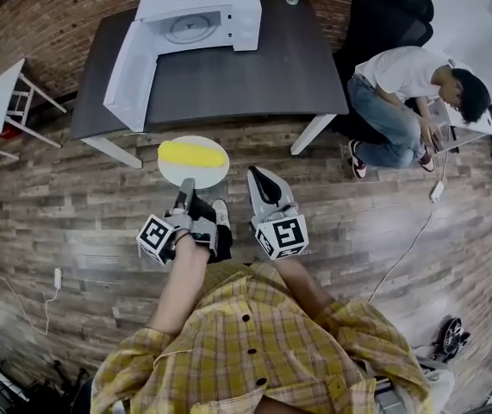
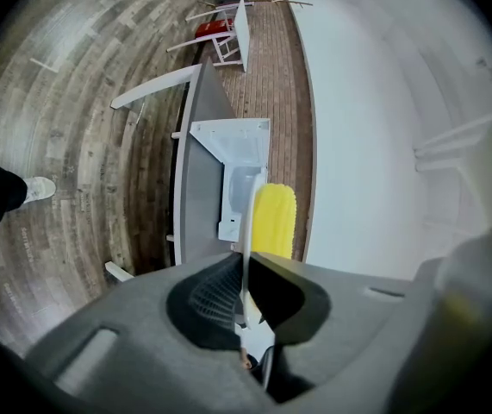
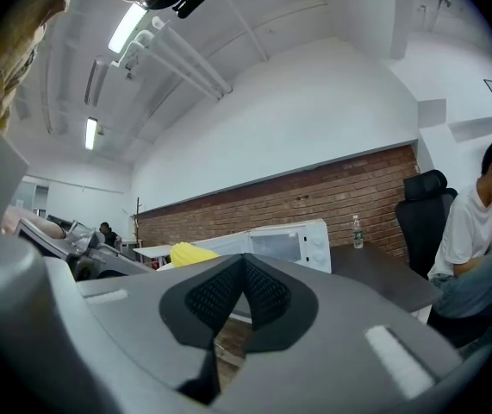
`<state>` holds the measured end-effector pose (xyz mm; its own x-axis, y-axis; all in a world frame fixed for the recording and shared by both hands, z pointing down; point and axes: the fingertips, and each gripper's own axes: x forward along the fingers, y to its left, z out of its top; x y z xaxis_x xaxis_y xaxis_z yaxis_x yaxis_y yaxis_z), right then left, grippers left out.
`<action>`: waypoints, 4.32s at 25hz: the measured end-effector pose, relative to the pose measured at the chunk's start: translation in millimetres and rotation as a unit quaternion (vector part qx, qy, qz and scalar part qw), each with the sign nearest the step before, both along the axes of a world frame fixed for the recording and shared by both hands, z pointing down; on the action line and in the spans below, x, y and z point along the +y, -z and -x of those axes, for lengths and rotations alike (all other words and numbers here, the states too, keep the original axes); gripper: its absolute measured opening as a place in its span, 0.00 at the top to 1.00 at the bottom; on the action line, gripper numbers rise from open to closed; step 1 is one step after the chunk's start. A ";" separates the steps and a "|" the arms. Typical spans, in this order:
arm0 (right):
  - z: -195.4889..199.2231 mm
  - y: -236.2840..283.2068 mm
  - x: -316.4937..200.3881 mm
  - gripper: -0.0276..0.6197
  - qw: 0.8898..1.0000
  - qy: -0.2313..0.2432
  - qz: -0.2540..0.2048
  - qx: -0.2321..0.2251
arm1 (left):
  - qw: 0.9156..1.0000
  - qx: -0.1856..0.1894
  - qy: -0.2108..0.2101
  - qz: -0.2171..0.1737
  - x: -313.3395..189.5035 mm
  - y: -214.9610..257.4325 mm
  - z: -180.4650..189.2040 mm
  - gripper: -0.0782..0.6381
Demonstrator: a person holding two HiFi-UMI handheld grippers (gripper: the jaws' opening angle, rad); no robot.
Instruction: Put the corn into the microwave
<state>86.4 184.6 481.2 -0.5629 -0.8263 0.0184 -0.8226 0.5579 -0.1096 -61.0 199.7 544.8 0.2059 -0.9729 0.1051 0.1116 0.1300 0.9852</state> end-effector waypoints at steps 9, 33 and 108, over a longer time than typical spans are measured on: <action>44.7 15.3 -104.6 0.96 1.000 0.005 0.004 0.018 | 1.000 -0.008 -0.003 -0.007 -100.0 14.1 39.7 0.87; 87.8 8.4 -241.6 0.96 0.998 -0.037 0.044 0.034 | 0.999 0.000 -0.053 0.006 -248.2 8.6 81.0 0.87; 86.1 -27.8 -420.4 0.96 0.998 0.017 0.055 0.032 | 0.997 -0.016 0.035 0.066 -453.4 -71.0 77.9 0.87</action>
